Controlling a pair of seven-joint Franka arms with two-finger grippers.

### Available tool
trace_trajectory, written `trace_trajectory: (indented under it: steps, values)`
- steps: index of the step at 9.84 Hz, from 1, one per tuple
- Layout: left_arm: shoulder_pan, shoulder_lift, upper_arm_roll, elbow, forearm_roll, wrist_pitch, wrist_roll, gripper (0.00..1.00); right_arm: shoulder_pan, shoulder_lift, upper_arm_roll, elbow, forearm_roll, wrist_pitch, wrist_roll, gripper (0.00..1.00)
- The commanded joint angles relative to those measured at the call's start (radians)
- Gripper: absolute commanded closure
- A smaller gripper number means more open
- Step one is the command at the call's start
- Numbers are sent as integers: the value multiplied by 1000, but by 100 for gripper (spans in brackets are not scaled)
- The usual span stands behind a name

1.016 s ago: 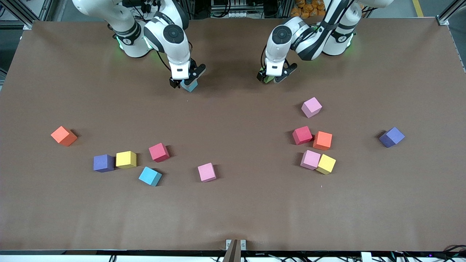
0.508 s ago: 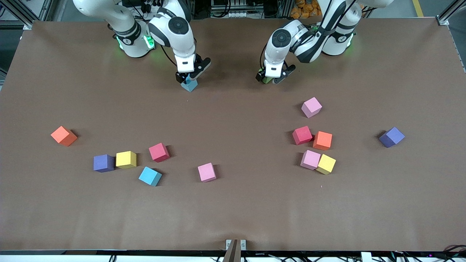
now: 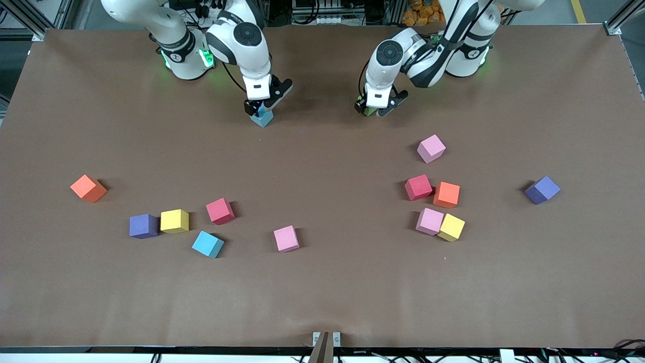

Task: Form number 2 with 11 blocks
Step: 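Carry both cubes to mid-table and set them down side by side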

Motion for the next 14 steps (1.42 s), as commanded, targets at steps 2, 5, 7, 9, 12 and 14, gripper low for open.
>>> trace_trajectory:
  steps: [2,5,7,9,12,14]
  values:
    - [-4,-9,-12,100,-24,-6,-189,100,-63,1,-6,-10,-51,25,-110,0]
    - [-79,38,-6,229,-27,-11,-532,100,-96,0,-6,-8,-56,26,-174,0]
    - [-148,110,49,327,-27,-49,-704,100,-97,1,-7,-10,-56,28,-174,0]
    - [-259,211,145,473,-22,-183,-838,100,-126,18,-7,-13,-56,63,-174,0]
    - [-287,273,162,513,-8,-198,-880,100,-140,33,-7,-37,-55,110,-169,0]
    - [-303,273,164,513,-7,-196,-906,100,-156,40,-7,-43,-55,115,-155,0]
